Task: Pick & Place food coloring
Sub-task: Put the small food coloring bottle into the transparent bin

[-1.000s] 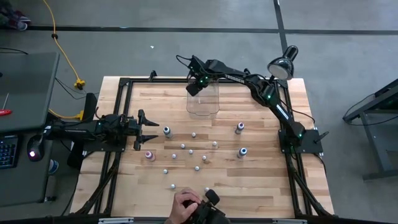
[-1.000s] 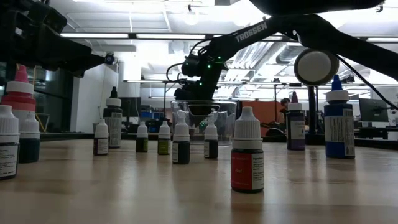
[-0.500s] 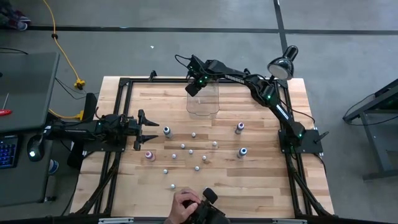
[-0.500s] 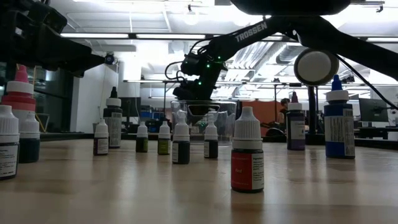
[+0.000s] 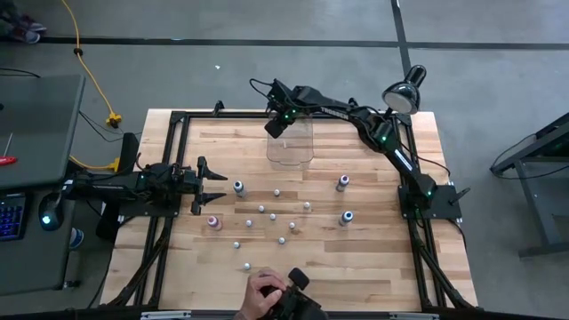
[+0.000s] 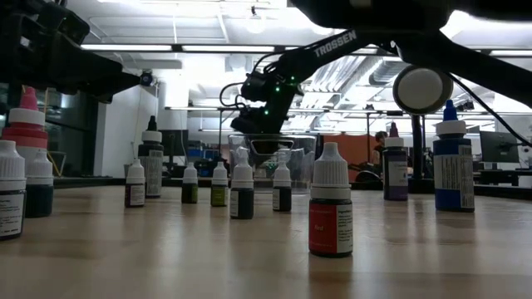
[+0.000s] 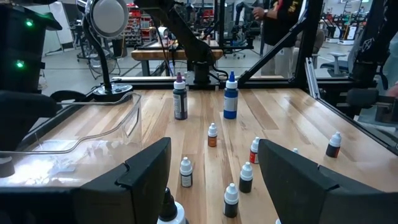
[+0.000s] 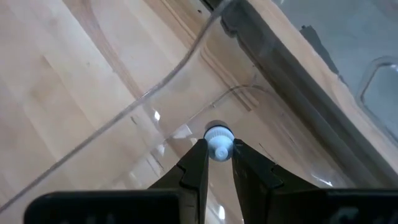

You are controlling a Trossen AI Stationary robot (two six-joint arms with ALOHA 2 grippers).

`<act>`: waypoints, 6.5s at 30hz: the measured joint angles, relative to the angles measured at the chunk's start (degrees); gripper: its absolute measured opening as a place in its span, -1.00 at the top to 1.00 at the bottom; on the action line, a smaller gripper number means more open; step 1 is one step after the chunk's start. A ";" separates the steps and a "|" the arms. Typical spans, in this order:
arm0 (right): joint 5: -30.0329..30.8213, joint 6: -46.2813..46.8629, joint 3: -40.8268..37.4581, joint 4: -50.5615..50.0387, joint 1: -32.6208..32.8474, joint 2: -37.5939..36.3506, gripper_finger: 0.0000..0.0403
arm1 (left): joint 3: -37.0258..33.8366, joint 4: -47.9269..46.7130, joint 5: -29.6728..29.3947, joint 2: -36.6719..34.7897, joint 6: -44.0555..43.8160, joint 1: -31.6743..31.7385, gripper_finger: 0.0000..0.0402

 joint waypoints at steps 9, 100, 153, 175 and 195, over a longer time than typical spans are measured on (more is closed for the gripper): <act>0.53 0.54 0.00 0.69 0.02 0.73 0.53 | 0.00 0.00 0.04 0.01 -0.01 -0.02 -0.19; -4.76 -9.86 -61.85 6.17 36.72 -46.87 0.43 | -0.01 0.00 0.20 0.02 0.00 -0.02 -0.19; -4.27 -9.54 -57.57 12.32 31.22 -34.78 -0.01 | 0.02 0.00 0.06 0.02 0.00 -0.01 -0.19; -3.40 -9.35 -57.57 13.78 31.51 -33.30 0.02 | 0.01 0.00 0.12 0.01 -0.01 0.00 -0.19; -3.49 -8.27 -57.57 13.50 31.58 -33.09 0.40 | 0.01 0.00 0.15 0.02 0.00 -0.01 -0.19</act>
